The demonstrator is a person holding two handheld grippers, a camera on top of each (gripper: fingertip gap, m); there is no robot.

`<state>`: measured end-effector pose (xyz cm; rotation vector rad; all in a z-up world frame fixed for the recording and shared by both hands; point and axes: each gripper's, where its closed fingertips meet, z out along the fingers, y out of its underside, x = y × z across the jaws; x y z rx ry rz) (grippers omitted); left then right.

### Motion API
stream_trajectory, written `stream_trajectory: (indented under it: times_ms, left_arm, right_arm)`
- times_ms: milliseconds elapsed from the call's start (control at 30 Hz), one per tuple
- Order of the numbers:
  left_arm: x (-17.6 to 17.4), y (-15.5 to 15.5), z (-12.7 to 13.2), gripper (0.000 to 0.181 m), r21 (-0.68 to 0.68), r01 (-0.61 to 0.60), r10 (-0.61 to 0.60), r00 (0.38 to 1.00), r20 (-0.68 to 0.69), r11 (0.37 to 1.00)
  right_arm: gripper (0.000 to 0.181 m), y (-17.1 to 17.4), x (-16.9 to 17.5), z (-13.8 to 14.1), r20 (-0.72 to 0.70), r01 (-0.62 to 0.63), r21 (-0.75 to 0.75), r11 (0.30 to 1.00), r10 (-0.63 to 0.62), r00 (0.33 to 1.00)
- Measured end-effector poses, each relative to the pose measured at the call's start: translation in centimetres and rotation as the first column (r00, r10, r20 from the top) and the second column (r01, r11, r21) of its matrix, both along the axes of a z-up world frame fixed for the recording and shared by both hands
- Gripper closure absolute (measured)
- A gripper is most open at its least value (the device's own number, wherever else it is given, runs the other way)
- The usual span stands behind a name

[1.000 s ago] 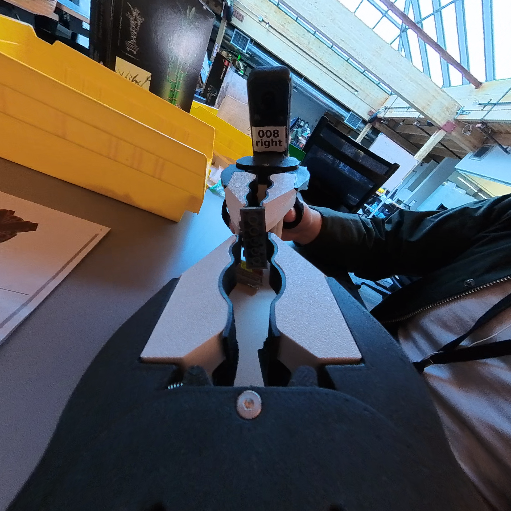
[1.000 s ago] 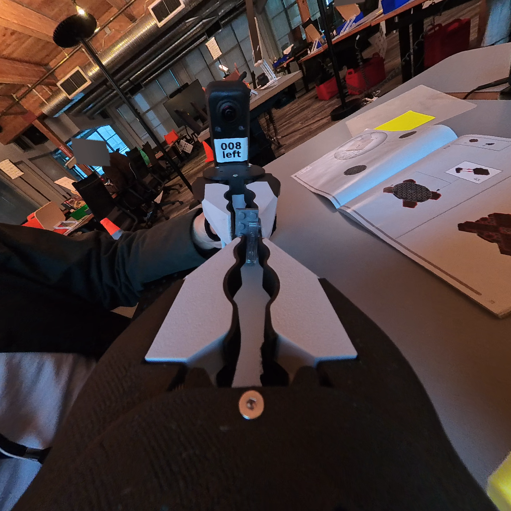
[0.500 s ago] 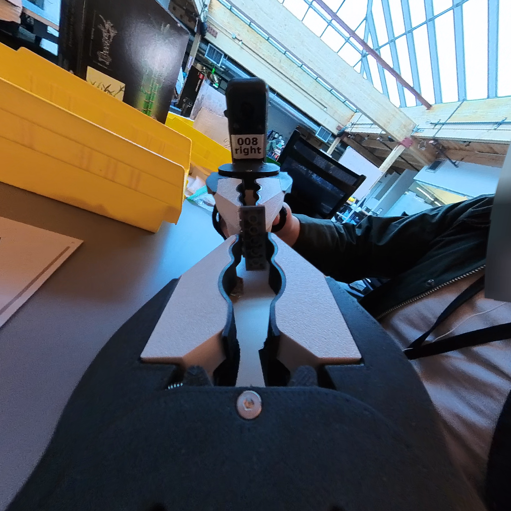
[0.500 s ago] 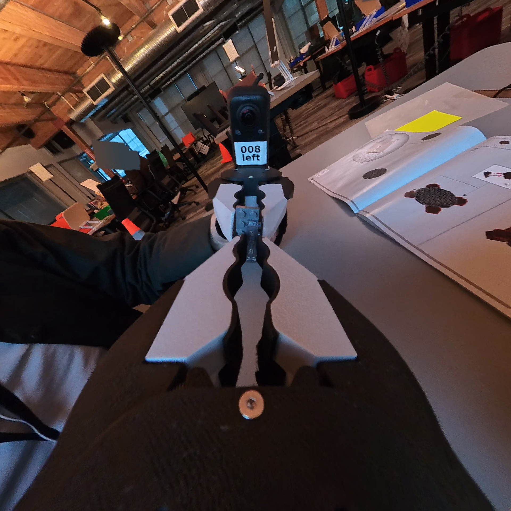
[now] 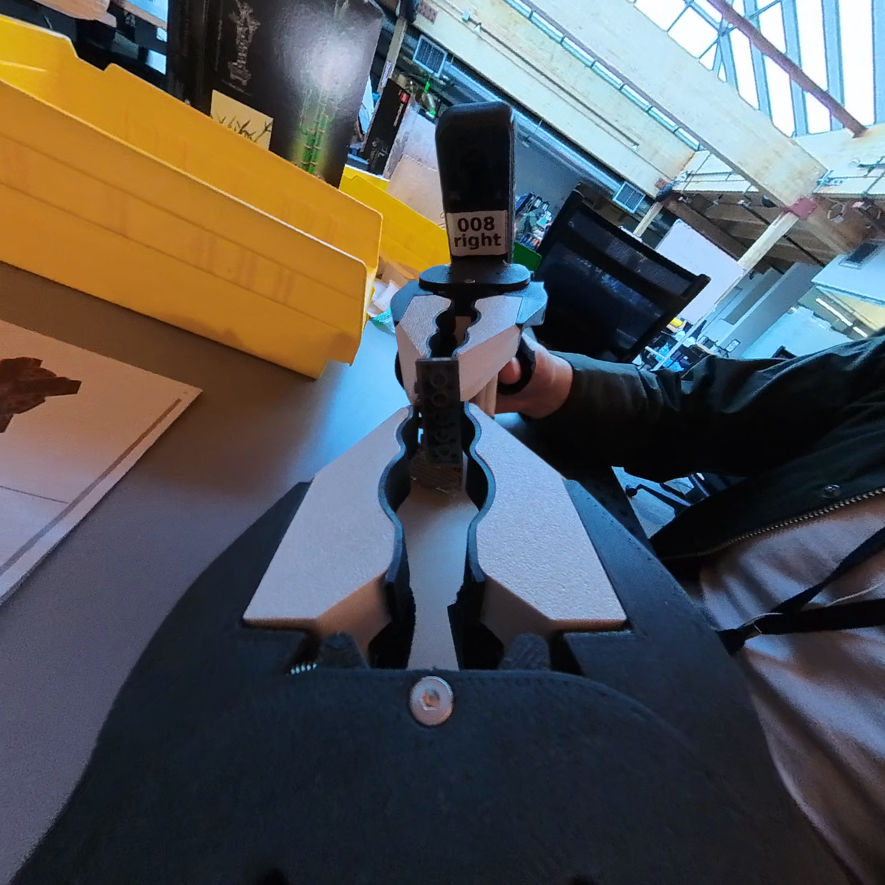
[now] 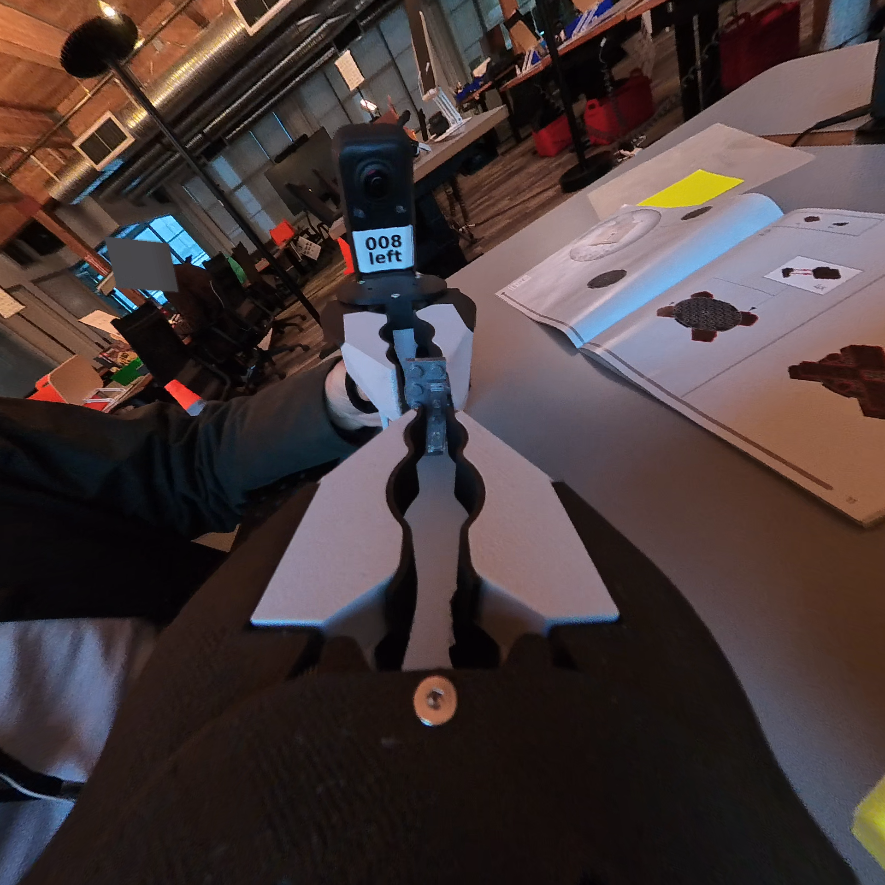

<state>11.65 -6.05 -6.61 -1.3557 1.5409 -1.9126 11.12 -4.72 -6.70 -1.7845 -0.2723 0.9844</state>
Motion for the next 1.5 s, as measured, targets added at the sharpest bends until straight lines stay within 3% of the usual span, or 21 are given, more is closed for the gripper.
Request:
stream_trajectory:
  times_ms: [300, 367, 400, 467, 600, 700, 800, 933, 1033, 1100, 1133, 1200, 1267, 1367, 1433, 1500]
  left_arm:
    - [-0.4, -0.2, 1.3, 0.166, -0.003, 0.01, -0.01, 0.999, 0.045, 1.0]
    - [-0.9, 2.7, 2.4, 0.166, -0.06, -0.109, 0.114, 0.989, 0.091, 0.992]
    - [-1.9, 5.0, 3.9, 0.166, -0.154, -0.157, 0.18, 0.972, 0.149, 0.976]
    - [-3.7, 7.3, 5.9, 0.166, -0.263, -0.16, 0.221, 0.95, 0.222, 0.952]
    - [-2.0, 2.7, 3.5, 0.166, -0.144, -0.029, 0.047, 0.991, 0.127, 0.989]
    - [-1.1, 0.1, 1.4, 0.166, -0.123, 0.068, -0.064, 0.997, 0.039, 0.99]
    - [-0.9, 0.2, 1.0, 0.166, -0.135, 0.069, -0.067, 0.998, 0.023, 0.988]
    - [-1.2, 1.3, 2.1, 0.166, -0.224, 0.062, -0.049, 0.997, 0.063, 0.973]
    - [-1.1, 1.7, 2.0, 0.166, -0.253, 0.054, -0.04, 0.998, 0.057, 0.966]
    - [-0.9, 1.6, 1.5, 0.166, -0.242, 0.051, -0.044, 0.998, 0.034, 0.969]
    - [-0.8, 1.4, 1.2, 0.166, -0.231, 0.054, -0.05, 0.999, 0.021, 0.971]
    - [-0.6, 0.8, 0.6, 0.166, -0.206, 0.064, -0.067, 0.998, -0.009, 0.977]
    - [-0.4, 0.3, -0.3, 0.166, -0.172, 0.071, -0.08, 0.996, -0.046, 0.983]
    - [-0.2, -0.2, -1.2, 0.166, -0.143, 0.081, -0.094, 0.992, -0.089, 0.986]
    - [-0.2, -0.2, -1.2, 0.166, -0.152, 0.081, -0.095, 0.991, -0.09, 0.985]
    - [-0.3, 0.0, -0.8, 0.166, -0.171, 0.077, -0.091, 0.993, -0.075, 0.982]
  right_arm:
    - [0.175, -0.4, -0.3, 1.2, 0.014, -0.034, 0.013, 0.999, 0.033, 0.999]
    - [0.175, -0.6, 1.7, 1.9, -0.013, 0.026, 0.03, 0.999, -0.025, 1.0]
    - [0.175, -0.8, 3.4, 2.6, -0.053, 0.068, 0.047, 0.997, -0.065, 0.996]
    - [0.175, -1.2, 5.3, 3.6, -0.098, 0.095, 0.071, 0.993, -0.088, 0.991]
    - [0.175, -2.0, 4.0, 5.3, -0.275, -0.033, 0.087, 0.996, 0.056, 0.96]
    - [0.175, -3.2, 3.7, 7.1, -0.416, -0.109, 0.15, 0.983, 0.163, 0.894]
    - [0.175, -4.1, 4.4, 8.8, -0.51, -0.151, 0.2, 0.968, 0.234, 0.827]
    - [0.175, -4.0, 5.4, 8.9, -0.517, -0.124, 0.191, 0.974, 0.207, 0.831]
    - [0.175, -2.6, 7.2, 7.7, -0.448, 0.004, 0.117, 0.993, 0.049, 0.893]
    - [0.175, -0.8, 10.9, 5.6, -0.237, 0.265, 0.072, 0.962, -0.241, 0.941]
    - [0.175, -0.2, 14.1, 4.7, -0.087, 0.437, 0.098, 0.894, -0.43, 0.899]
    - [0.175, -0.6, 19.9, 4.7, 0.112, 0.657, 0.216, 0.723, -0.687, 0.718]
    - [0.175, -1.0, 23.0, 3.9, 0.2, 0.732, 0.211, 0.648, -0.761, 0.617]
    - [0.142, -0.9, 25.3, 0.3, 0.293, 0.767, 0.072, 0.638, -0.748, 0.595]
    - [0.143, -1.5, 26.0, 1.2, 0.253, 0.778, 0.108, 0.618, -0.774, 0.58]
    - [0.144, -1.8, 24.5, 4.1, 0.169, 0.738, 0.212, 0.641, -0.768, 0.618]
